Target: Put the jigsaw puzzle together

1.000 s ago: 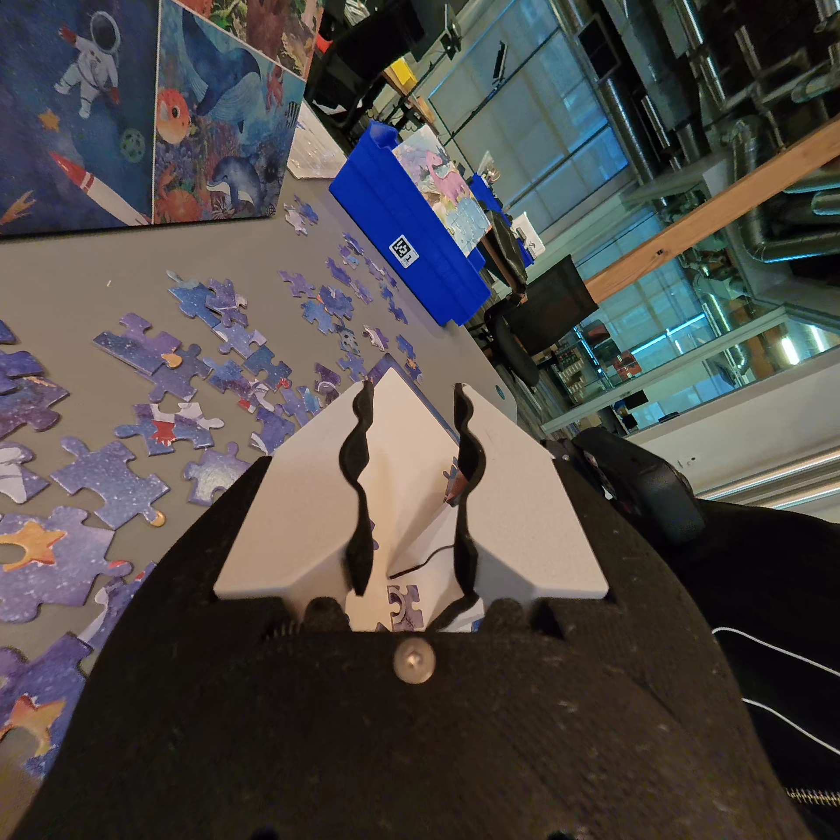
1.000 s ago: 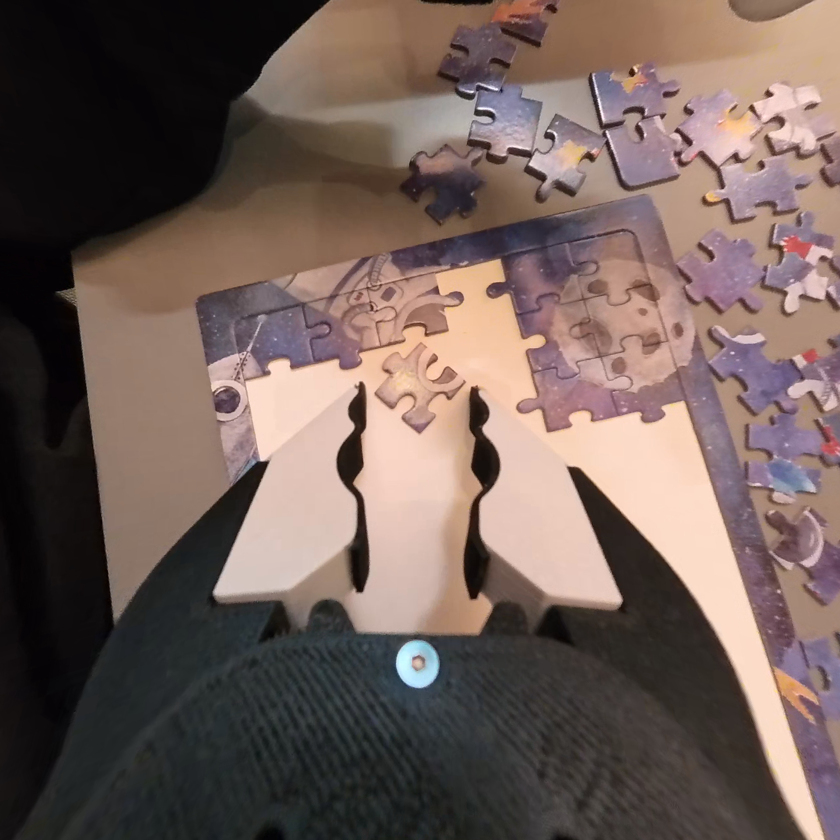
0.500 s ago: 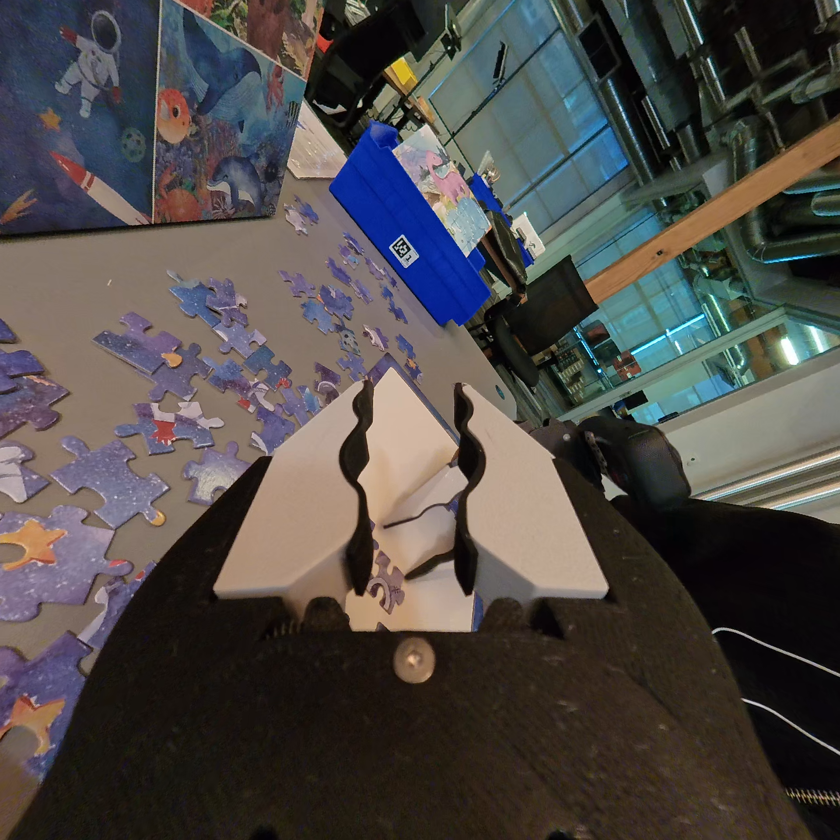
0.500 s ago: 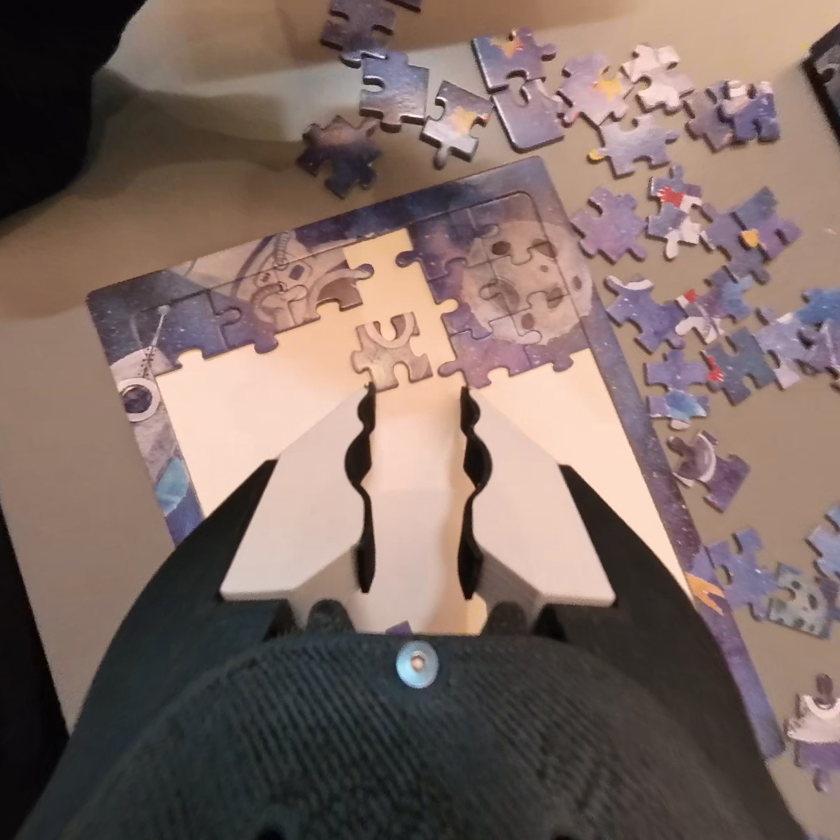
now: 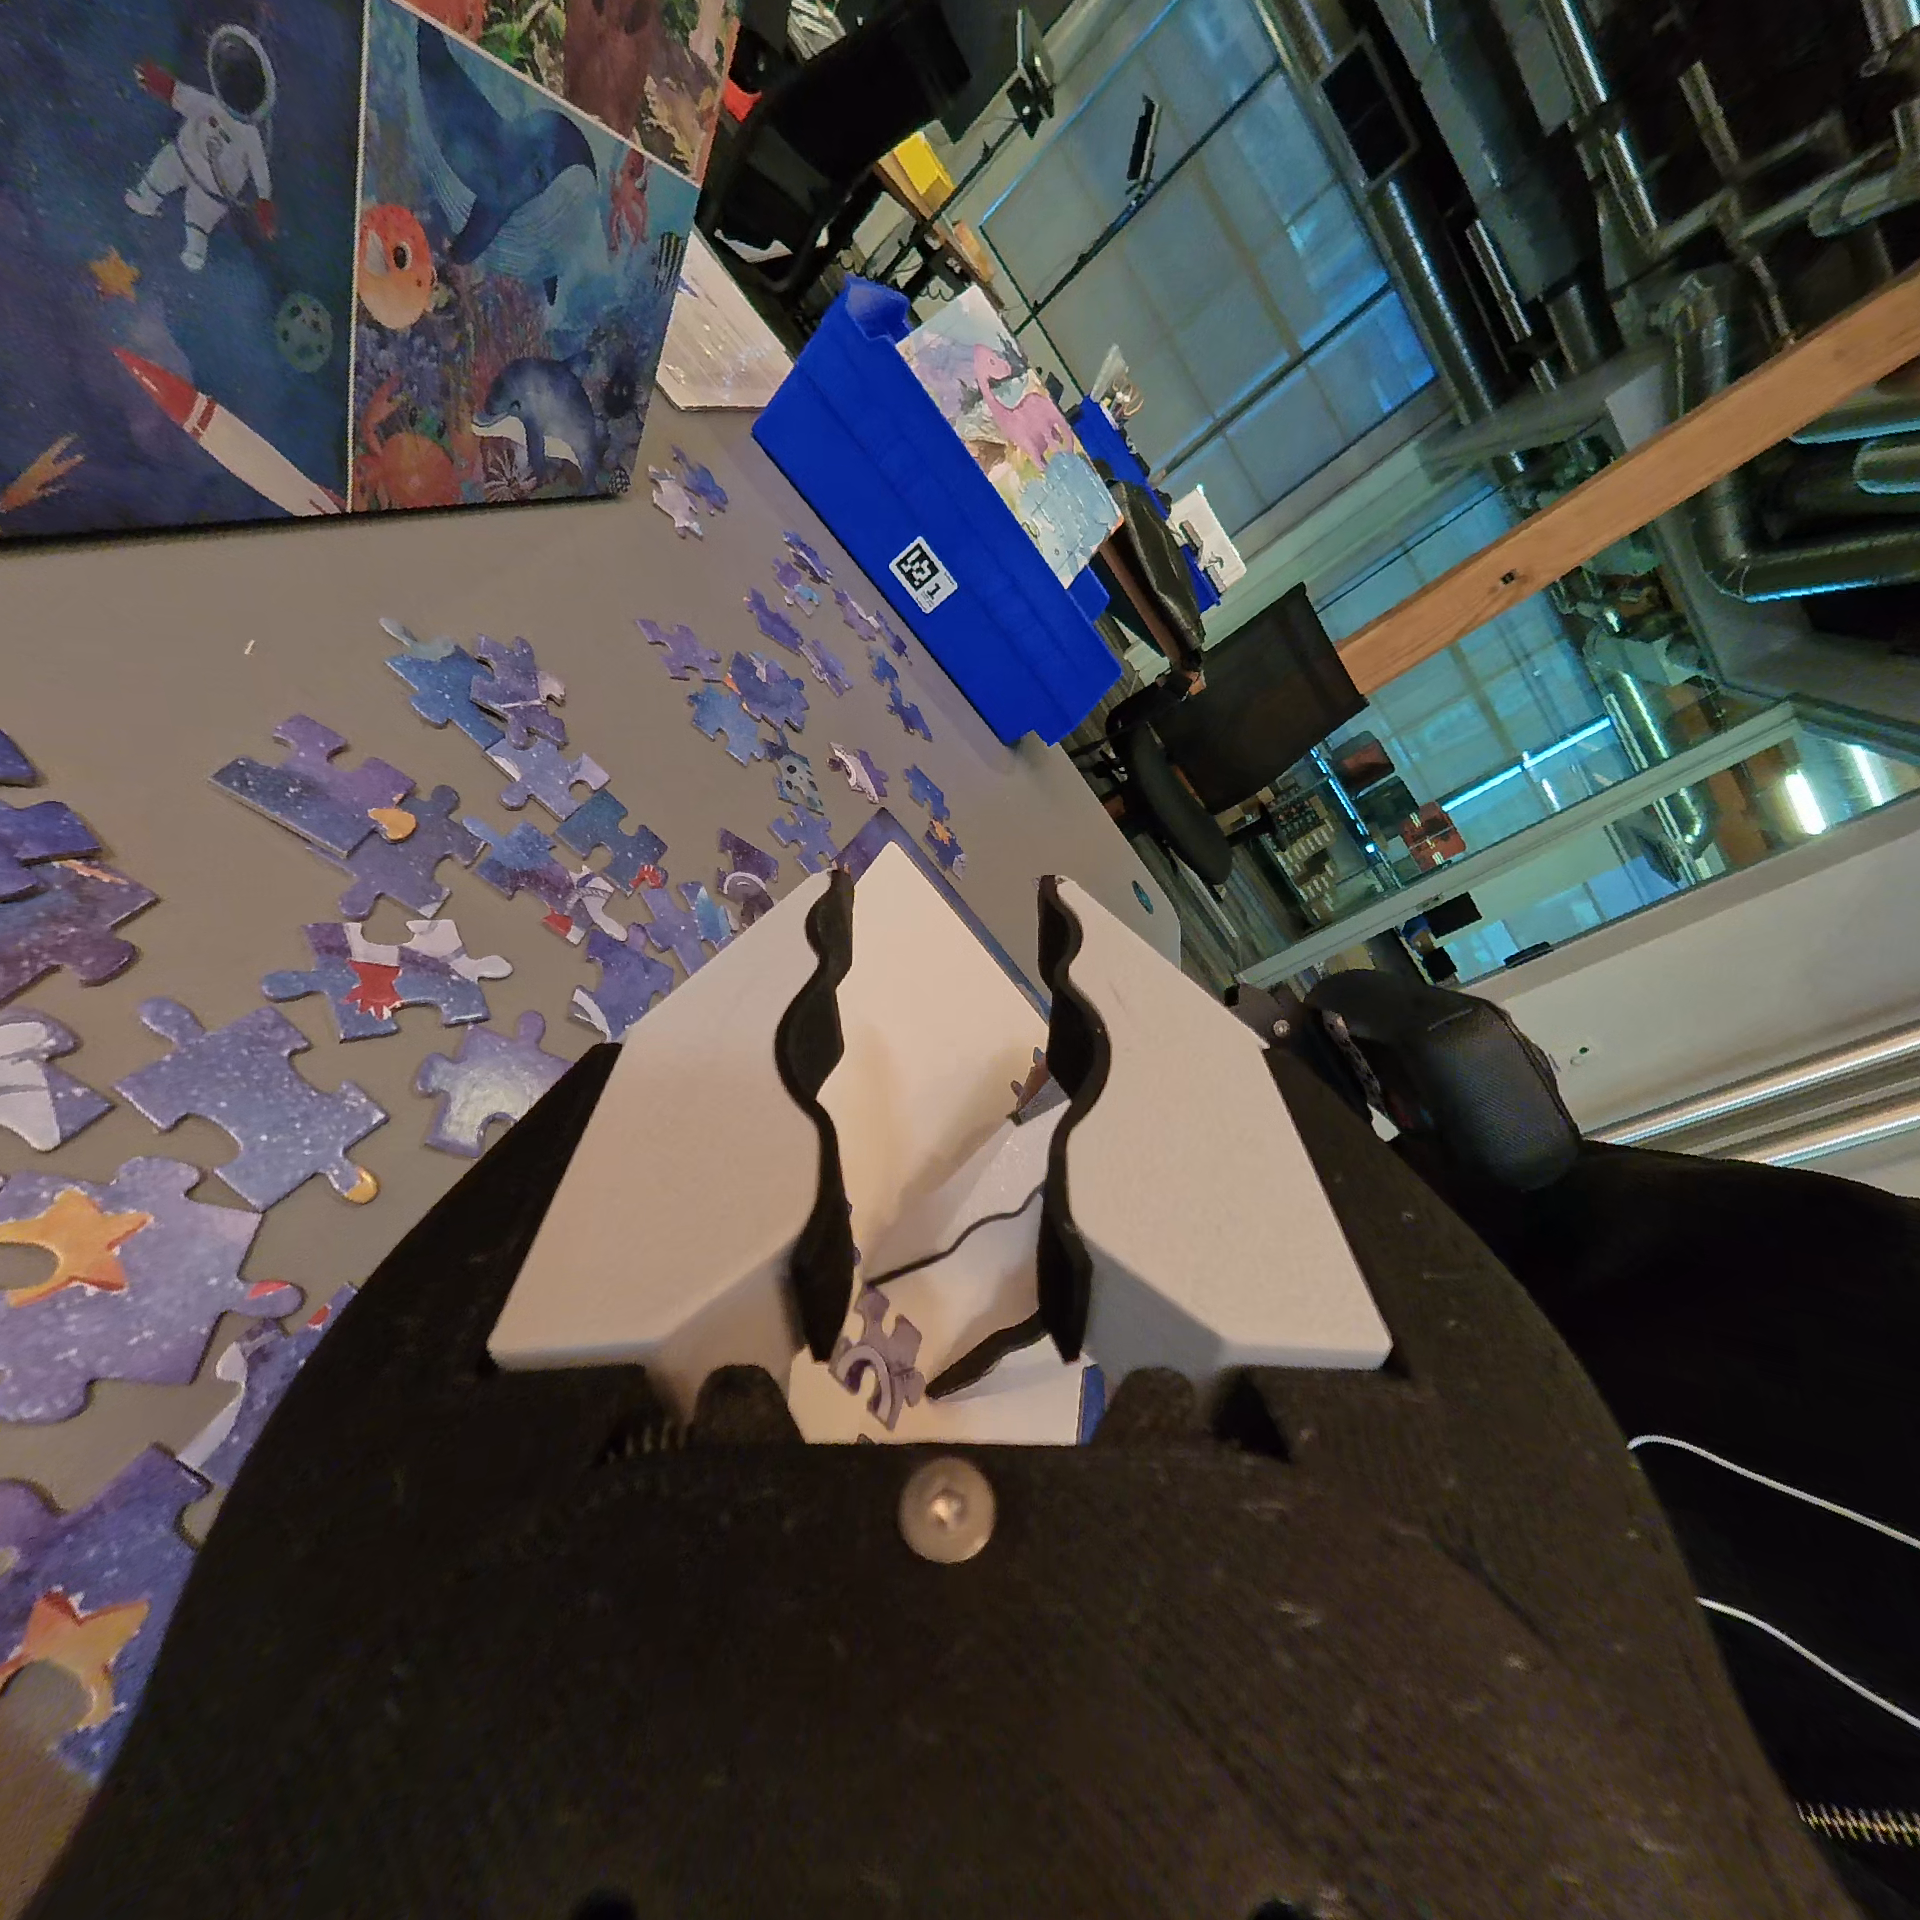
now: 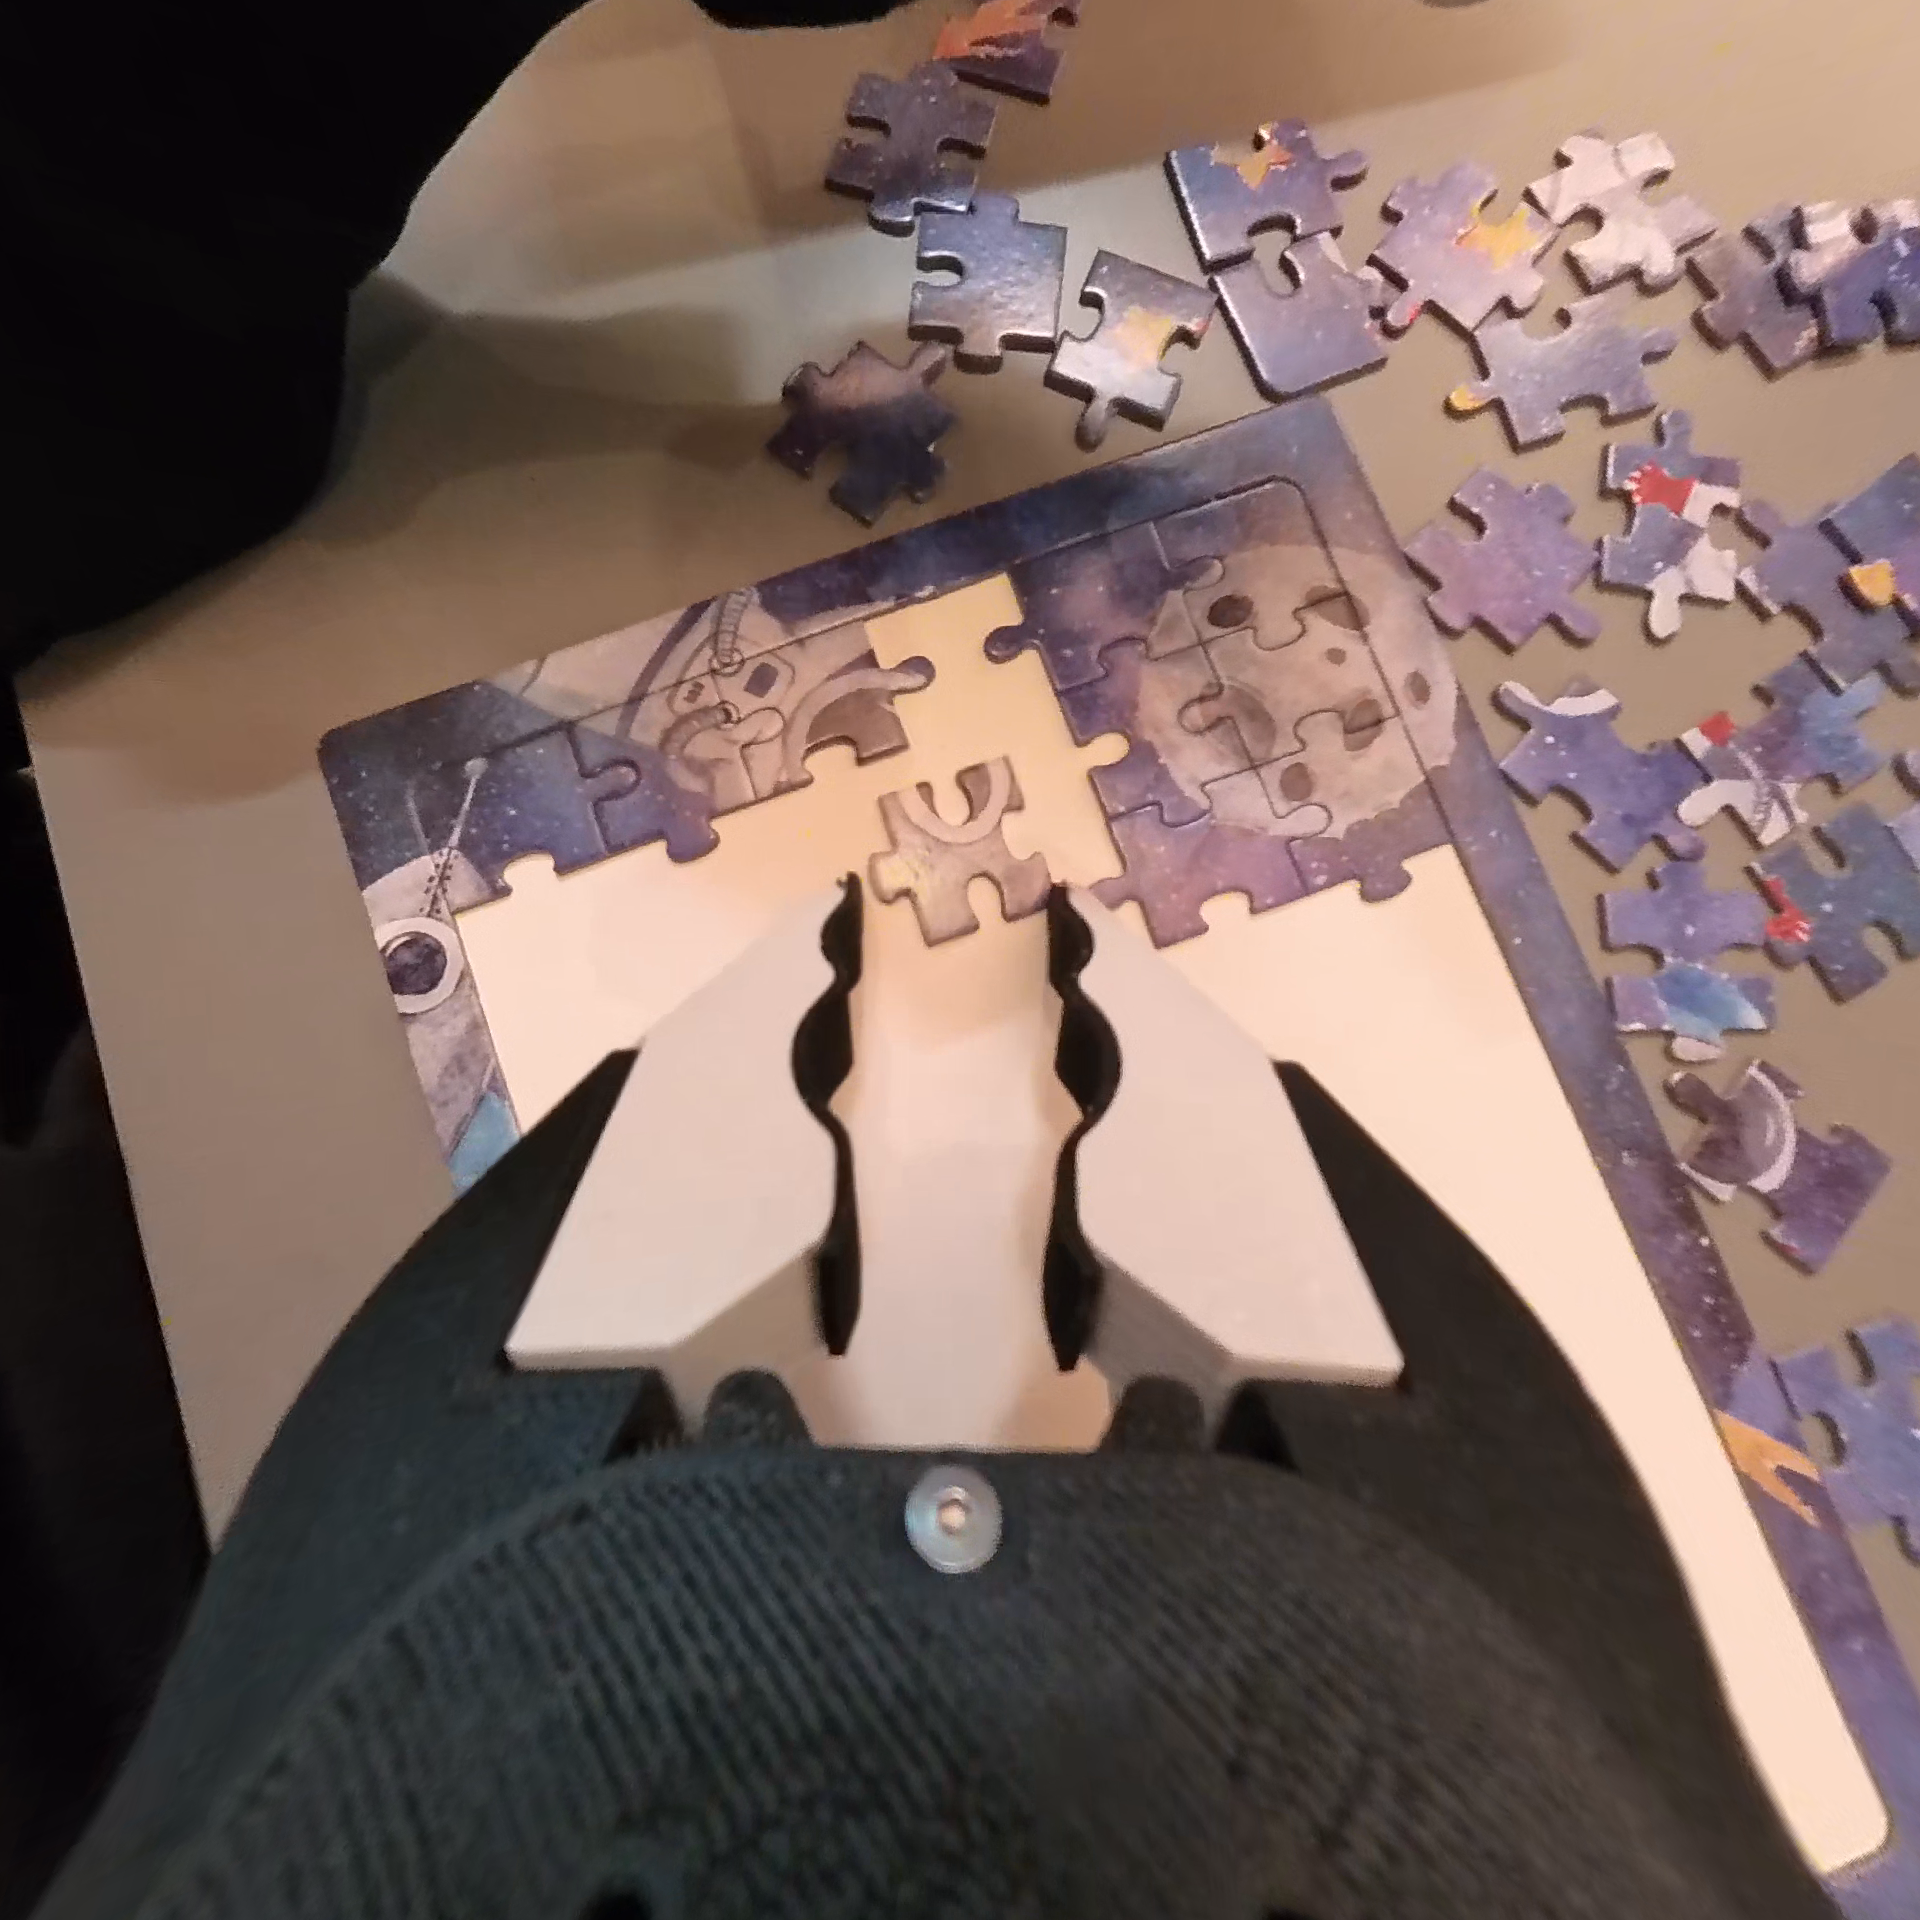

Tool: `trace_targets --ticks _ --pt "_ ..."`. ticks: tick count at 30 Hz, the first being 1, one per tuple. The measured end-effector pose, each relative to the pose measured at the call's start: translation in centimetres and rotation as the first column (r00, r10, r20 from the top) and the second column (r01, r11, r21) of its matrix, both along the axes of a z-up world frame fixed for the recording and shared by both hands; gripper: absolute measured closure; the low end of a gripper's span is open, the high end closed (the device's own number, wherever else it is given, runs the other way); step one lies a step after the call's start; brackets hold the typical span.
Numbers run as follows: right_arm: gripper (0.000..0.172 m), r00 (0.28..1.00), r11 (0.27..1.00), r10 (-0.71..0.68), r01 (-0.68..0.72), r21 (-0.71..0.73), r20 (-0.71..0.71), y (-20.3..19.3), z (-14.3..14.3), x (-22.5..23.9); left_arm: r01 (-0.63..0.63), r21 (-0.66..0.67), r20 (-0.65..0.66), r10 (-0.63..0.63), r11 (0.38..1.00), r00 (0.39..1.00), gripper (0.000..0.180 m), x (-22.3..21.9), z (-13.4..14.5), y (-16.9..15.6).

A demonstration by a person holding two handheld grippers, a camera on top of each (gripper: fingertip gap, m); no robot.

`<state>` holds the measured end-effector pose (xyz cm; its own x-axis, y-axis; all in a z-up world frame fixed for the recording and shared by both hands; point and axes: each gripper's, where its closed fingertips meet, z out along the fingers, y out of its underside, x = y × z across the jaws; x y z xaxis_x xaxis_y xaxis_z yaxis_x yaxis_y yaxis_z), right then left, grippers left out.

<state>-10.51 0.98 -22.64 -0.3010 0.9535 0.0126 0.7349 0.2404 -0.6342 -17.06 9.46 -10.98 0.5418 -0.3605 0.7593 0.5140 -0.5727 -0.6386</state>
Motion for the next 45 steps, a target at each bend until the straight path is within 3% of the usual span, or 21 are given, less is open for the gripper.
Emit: trace_targets --ticks 13,21,32,45 --pt "0.136 0.999 0.999 0.036 -0.036 0.000 -0.004 -0.5 0.1 0.2 0.000 -0.003 0.000 0.000 1.000 1.000 0.147 0.0 -0.1 0.0" --pt "0.140 0.999 0.995 -0.045 0.047 0.083 -0.016 2.0 0.3 0.2 -0.002 -0.001 0.000 0.002 1.000 1.000 0.147 0.0 0.0 0.0" --pt "0.136 0.999 0.998 -0.044 0.043 -0.035 -0.032 0.1 0.5 -0.3 -0.002 -0.002 0.000 0.002 1.000 1.000 0.147 0.0 -0.1 0.0" --pt "0.144 0.999 0.999 -0.031 0.031 -0.018 -0.013 -0.1 0.0 -0.3 -0.002 -0.001 0.001 0.002 1.000 1.000 0.147 0.0 0.0 0.0"
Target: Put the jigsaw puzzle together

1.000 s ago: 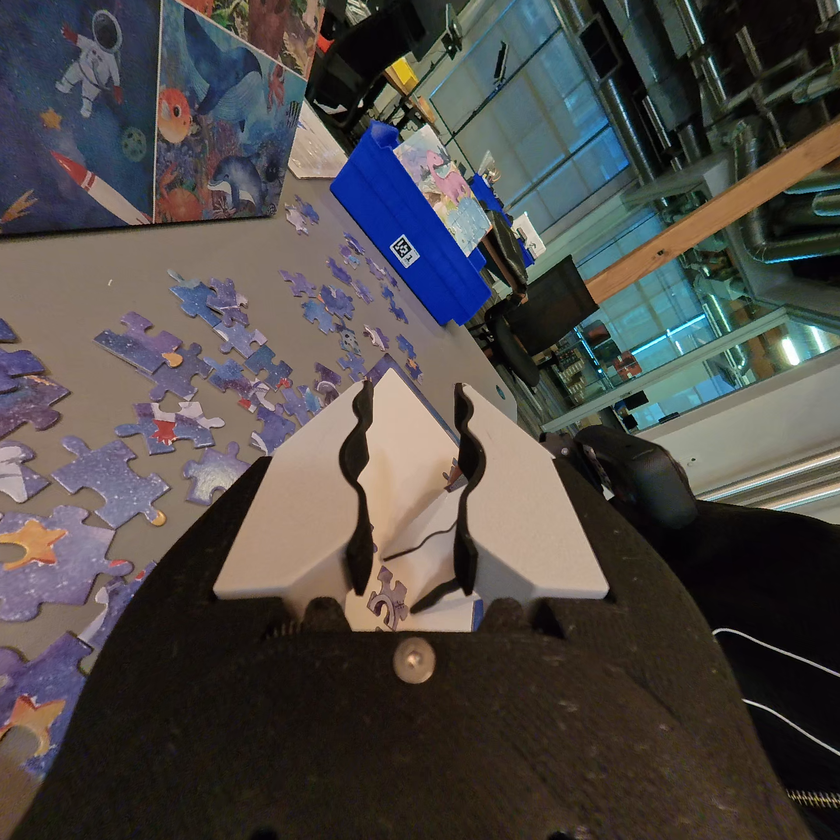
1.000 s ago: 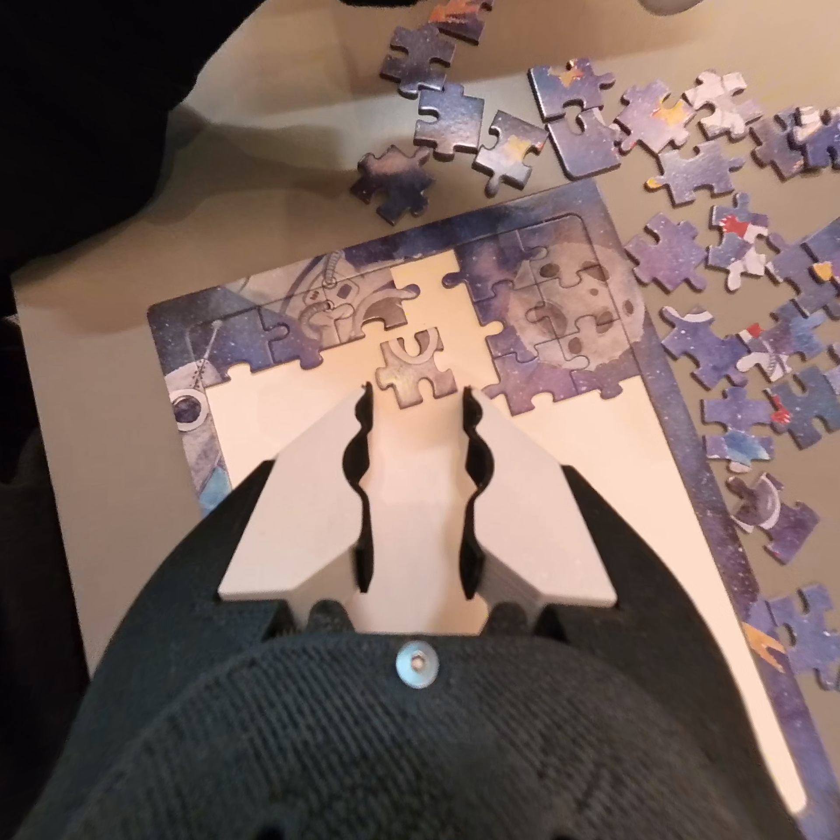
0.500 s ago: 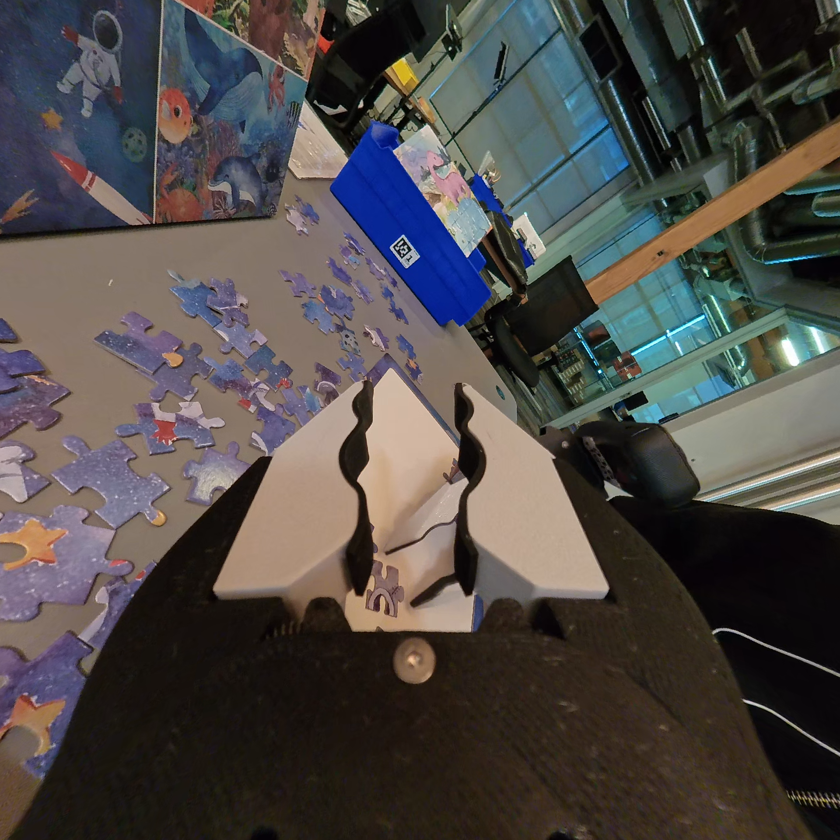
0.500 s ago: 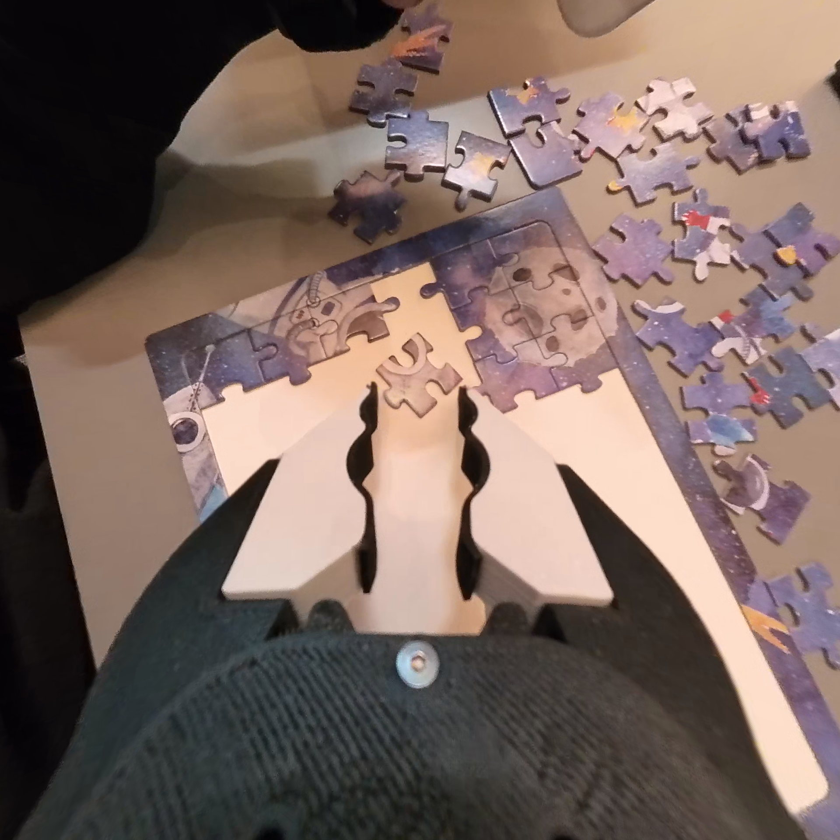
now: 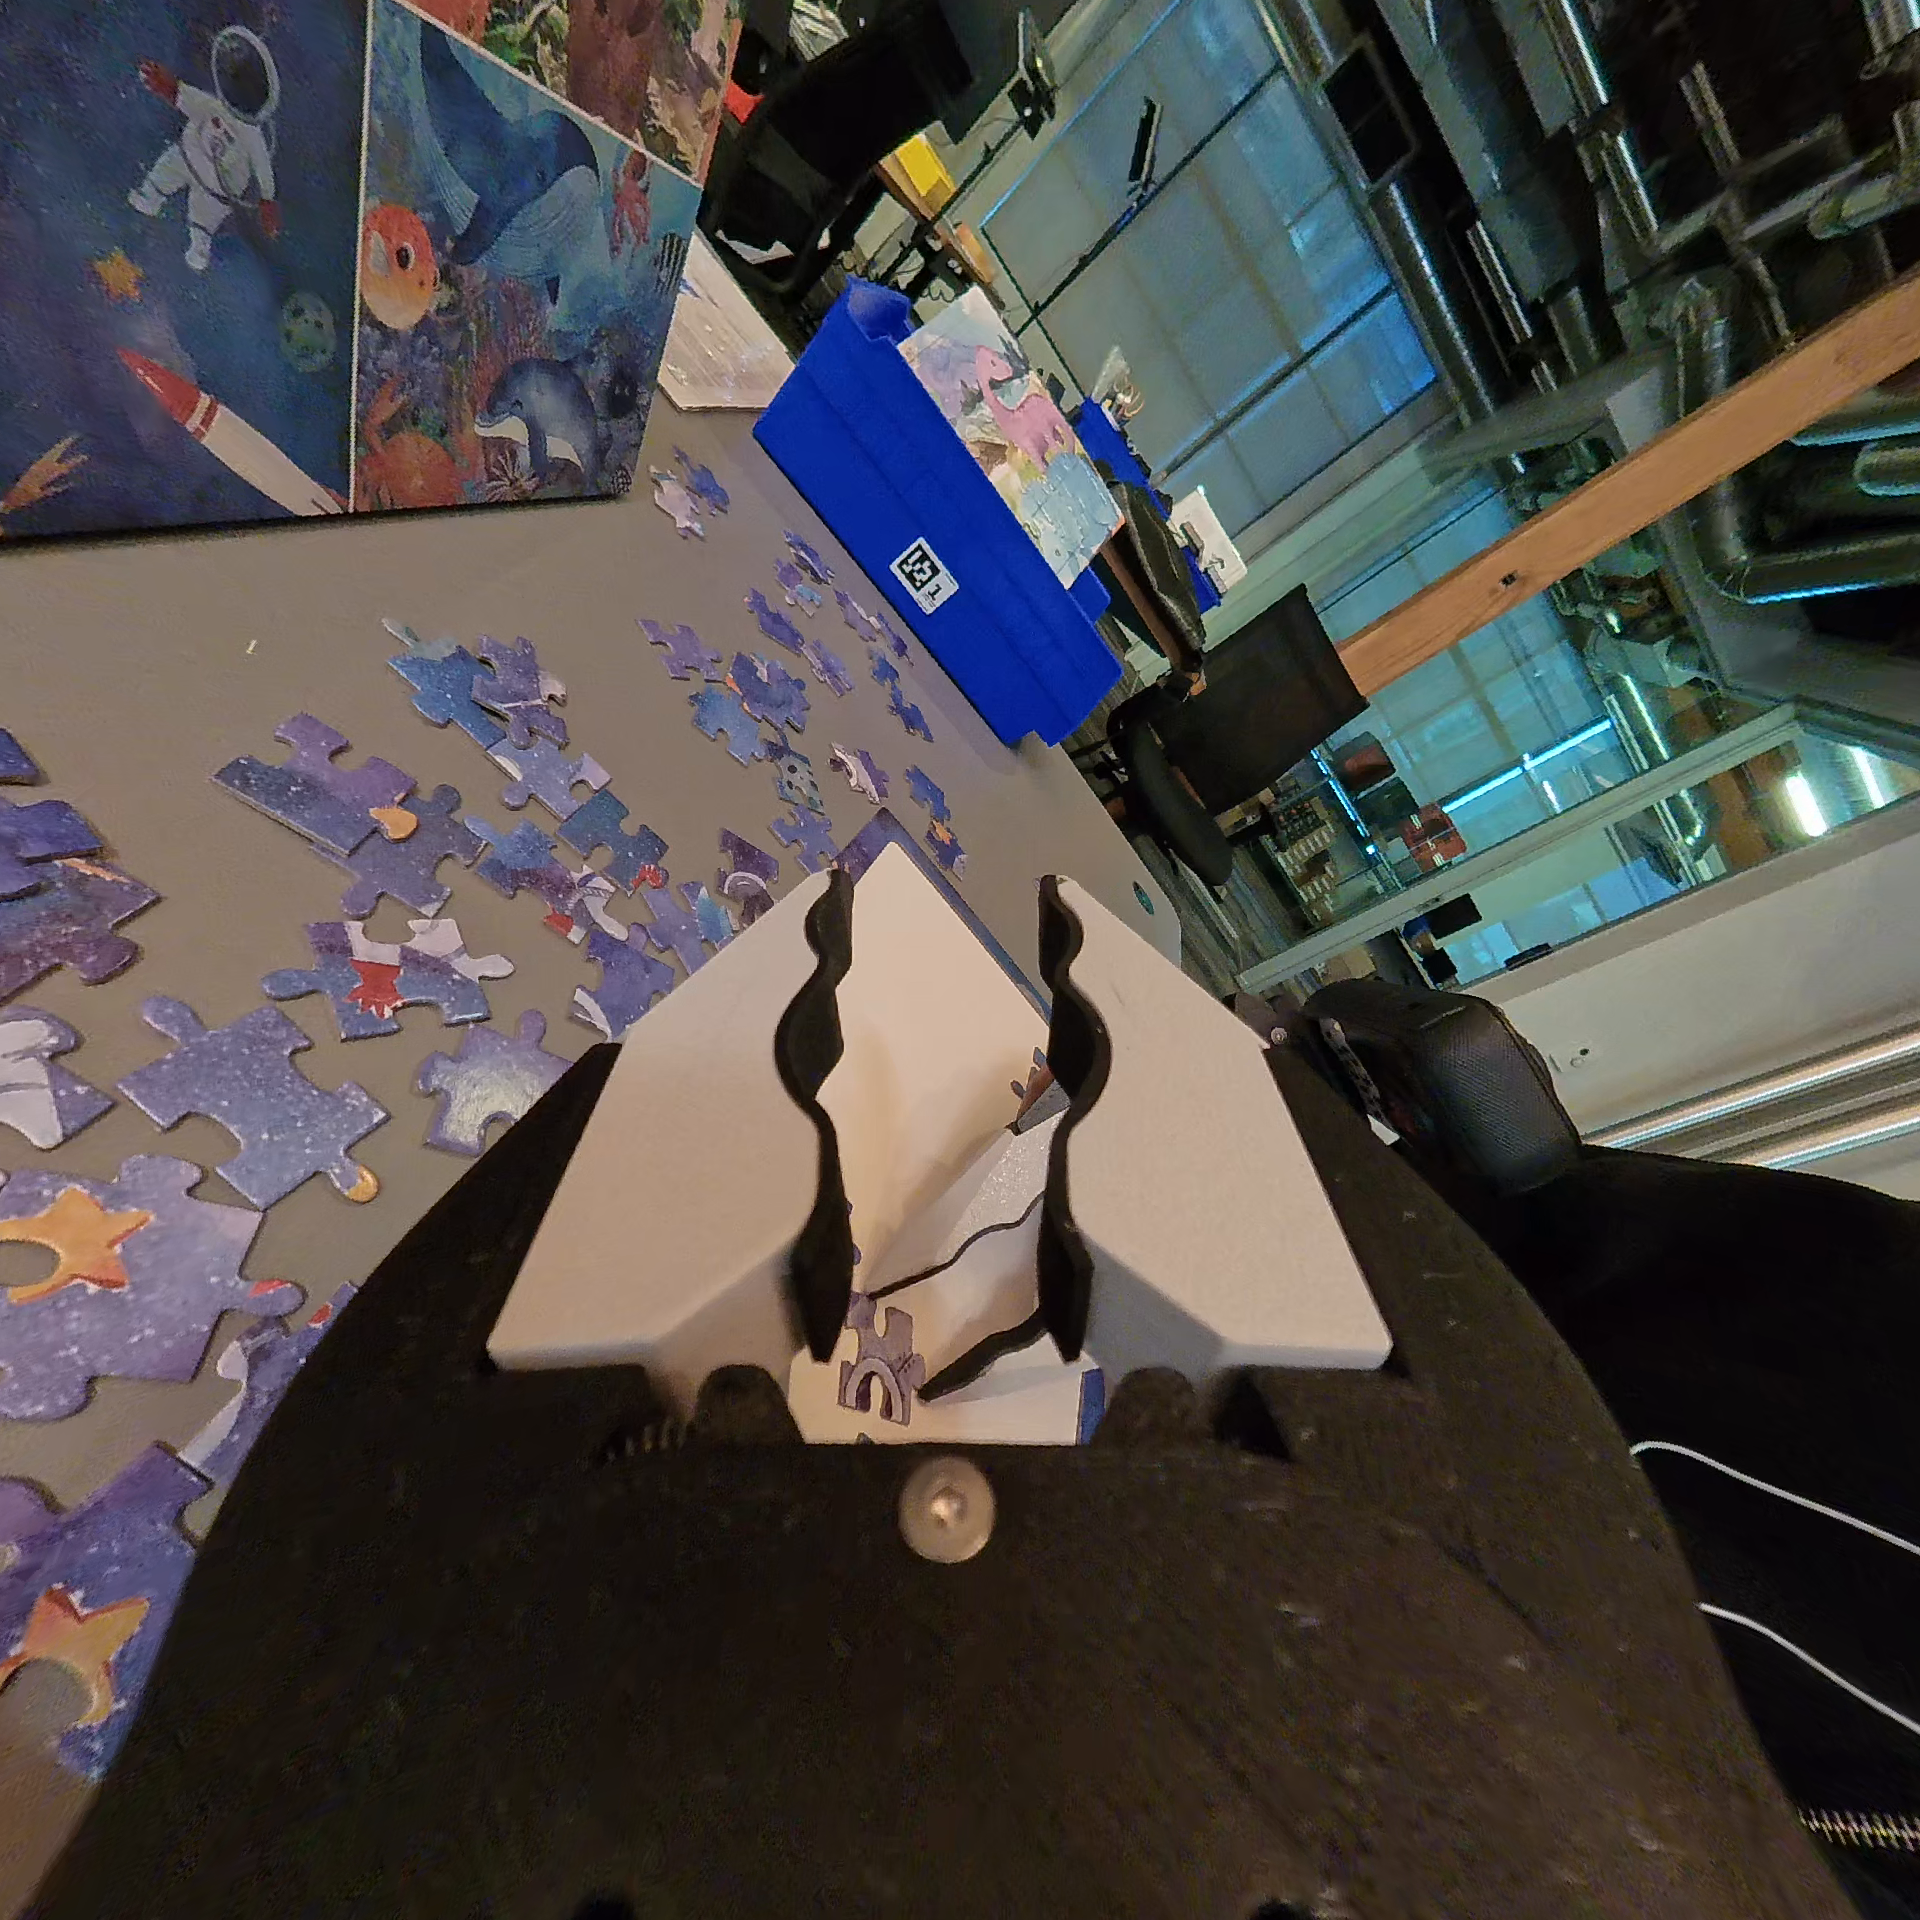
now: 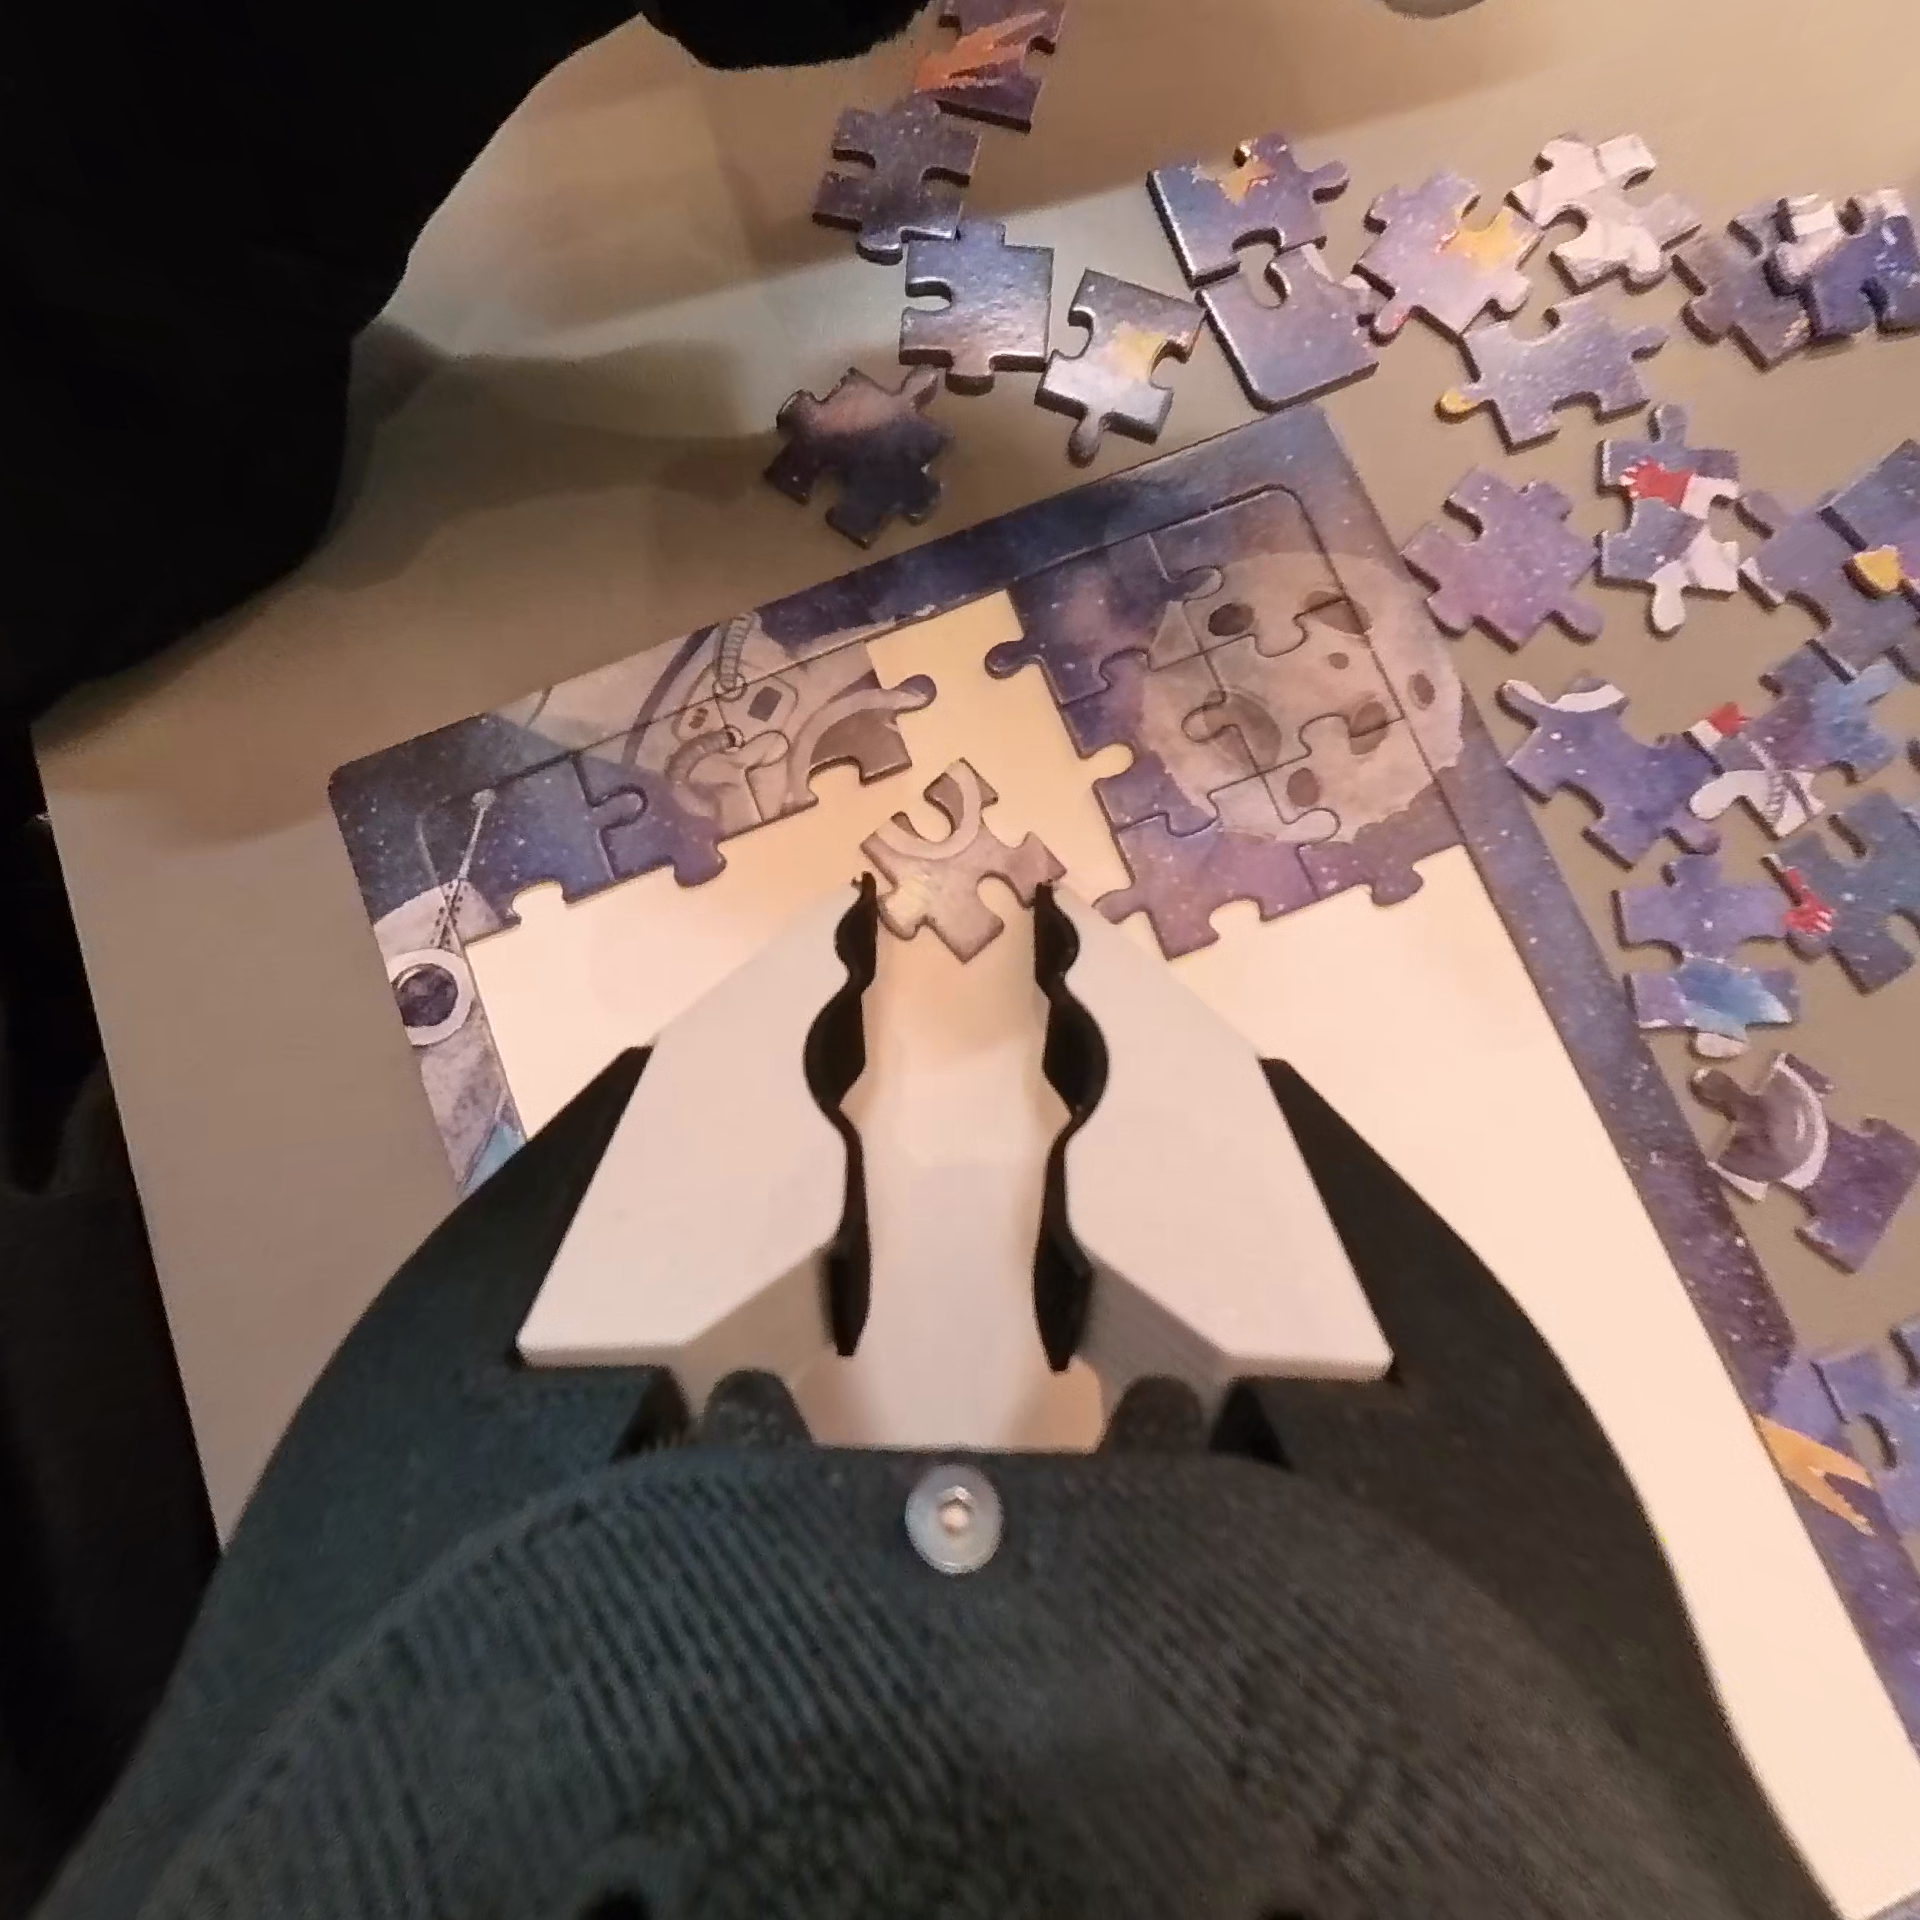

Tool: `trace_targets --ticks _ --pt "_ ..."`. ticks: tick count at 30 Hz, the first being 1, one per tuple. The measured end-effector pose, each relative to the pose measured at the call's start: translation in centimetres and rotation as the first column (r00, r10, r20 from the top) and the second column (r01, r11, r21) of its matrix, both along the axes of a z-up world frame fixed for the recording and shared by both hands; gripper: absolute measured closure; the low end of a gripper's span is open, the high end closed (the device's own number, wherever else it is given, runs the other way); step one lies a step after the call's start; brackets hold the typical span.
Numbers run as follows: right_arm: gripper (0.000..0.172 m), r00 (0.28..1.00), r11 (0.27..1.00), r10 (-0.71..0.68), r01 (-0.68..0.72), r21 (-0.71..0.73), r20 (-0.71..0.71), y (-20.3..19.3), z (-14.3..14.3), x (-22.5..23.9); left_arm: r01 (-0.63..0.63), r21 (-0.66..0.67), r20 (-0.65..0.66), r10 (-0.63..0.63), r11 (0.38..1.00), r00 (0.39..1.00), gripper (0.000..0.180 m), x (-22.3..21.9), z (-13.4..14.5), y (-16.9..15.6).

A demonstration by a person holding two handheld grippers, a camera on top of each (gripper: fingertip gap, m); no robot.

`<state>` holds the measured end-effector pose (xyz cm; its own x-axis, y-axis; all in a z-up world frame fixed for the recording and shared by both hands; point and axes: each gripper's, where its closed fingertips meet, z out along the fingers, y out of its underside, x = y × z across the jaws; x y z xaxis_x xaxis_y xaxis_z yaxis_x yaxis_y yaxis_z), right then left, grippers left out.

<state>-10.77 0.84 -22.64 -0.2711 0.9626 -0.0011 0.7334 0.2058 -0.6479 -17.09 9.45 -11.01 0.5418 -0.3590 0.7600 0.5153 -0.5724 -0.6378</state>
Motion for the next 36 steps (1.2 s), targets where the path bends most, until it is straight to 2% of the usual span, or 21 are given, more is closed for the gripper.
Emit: trace_targets --ticks 8,13,20,28,32,36 --pt "0.149 1.000 1.000 0.006 -0.006 -0.001 0.018 0.0 0.0 0.5 -0.001 -0.002 -0.001 0.001 1.000 1.000 0.146 0.0 0.0 0.0" --pt "0.143 0.999 0.999 0.021 -0.019 -0.047 0.039 -0.5 0.1 1.1 -0.002 -0.003 -0.001 0.002 1.000 1.000 0.146 0.0 -0.1 0.0" --pt "0.143 0.999 0.999 0.011 -0.009 -0.047 0.044 -0.5 0.1 1.5 -0.001 -0.002 -0.002 0.001 1.000 1.000 0.146 0.0 -0.1 0.0" --pt "0.144 0.994 0.996 0.081 -0.077 -0.054 0.076 -1.9 0.1 2.1 -0.001 -0.001 -0.002 0.001 1.000 1.000 0.146 0.0 0.0 0.0" --pt "0.146 0.991 0.980 0.125 -0.117 -0.159 0.042 -3.3 0.7 1.9 0.000 -0.001 -0.002 0.000 1.000 1.000 0.146 0.0 0.0 0.0" --pt "0.143 0.993 0.986 0.111 -0.116 -0.116 -0.042 -2.2 1.6 1.0 -0.002 0.000 -0.001 0.002 1.000 1.000 0.146 0.0 0.0 0.0"
